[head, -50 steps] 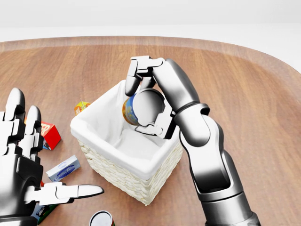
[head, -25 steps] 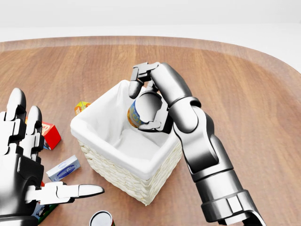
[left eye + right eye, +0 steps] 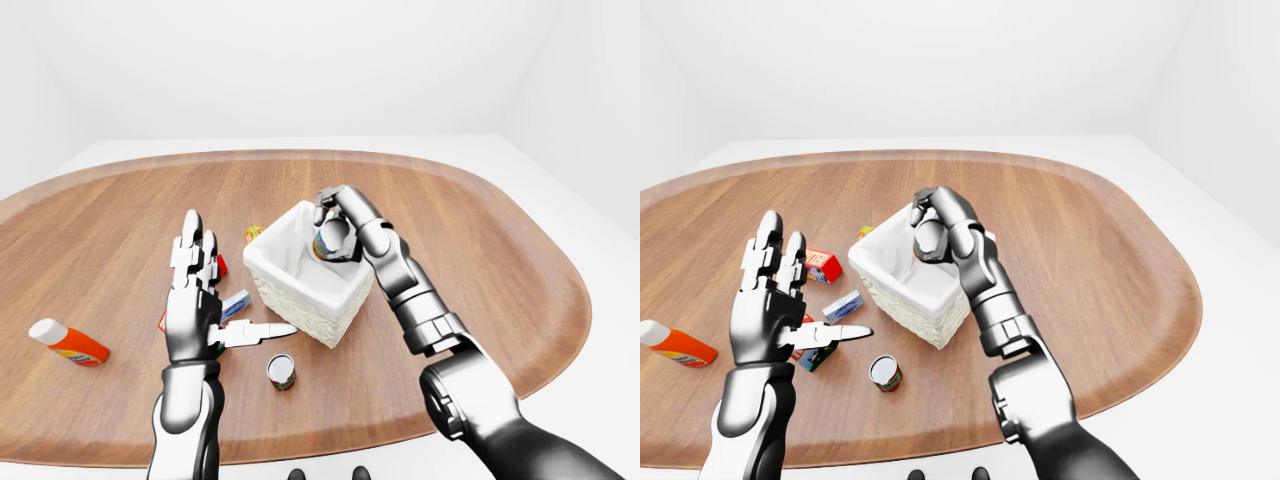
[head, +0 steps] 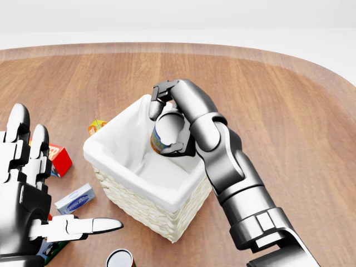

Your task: Pick up the alphabet soup, and put it in the basket.

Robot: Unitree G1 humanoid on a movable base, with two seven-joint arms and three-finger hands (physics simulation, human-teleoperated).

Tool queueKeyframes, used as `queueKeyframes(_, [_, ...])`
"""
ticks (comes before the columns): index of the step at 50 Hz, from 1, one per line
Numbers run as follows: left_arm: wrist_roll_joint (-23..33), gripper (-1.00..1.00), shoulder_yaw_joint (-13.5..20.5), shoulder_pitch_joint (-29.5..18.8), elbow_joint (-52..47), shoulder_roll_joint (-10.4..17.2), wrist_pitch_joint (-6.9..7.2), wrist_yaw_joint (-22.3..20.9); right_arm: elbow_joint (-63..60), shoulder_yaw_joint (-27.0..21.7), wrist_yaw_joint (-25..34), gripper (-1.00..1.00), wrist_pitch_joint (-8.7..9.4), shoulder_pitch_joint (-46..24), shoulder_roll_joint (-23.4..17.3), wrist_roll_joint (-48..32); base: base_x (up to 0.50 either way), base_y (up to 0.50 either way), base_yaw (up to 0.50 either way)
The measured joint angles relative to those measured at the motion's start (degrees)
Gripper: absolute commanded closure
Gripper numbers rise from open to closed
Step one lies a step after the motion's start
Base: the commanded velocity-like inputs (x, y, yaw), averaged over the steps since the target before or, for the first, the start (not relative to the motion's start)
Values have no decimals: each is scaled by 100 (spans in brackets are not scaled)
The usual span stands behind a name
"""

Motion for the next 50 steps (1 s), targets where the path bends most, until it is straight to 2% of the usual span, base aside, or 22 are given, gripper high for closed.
queueKeyframes(40, [7,-100,0,-24,90,3,0,-2,1251,60,-207,100,0,-487,170,-297,0,0,0])
queueKeyframes(41, [7,-100,-1,-24,88,2,0,-1,1256,60,-207,94,0,-490,170,-300,0,0,0])
queueKeyframes(43, [9,-100,-4,-24,85,1,0,1,1266,58,-212,58,0,-498,167,-302,0,0,0])
queueKeyframes(44, [10,-100,-5,-23,83,1,0,2,1273,59,-215,51,0,-501,165,-299,0,0,0])
queueKeyframes(46, [11,-100,-8,-22,79,0,0,4,1286,59,-228,19,0,-509,164,-277,0,0,0])
queueKeyframes(47, [11,-100,-9,-21,78,0,0,5,1289,58,-235,19,0,-514,163,-267,0,0,0])
queueKeyframes(48, [12,-100,-10,-21,77,-1,0,5,1291,57,-243,-100,0,-519,162,-260,0,0,0])
queueKeyframes(50, [12,-100,-12,-20,75,-1,0,7,1293,54,-254,-100,0,-531,160,-246,0,0,0])
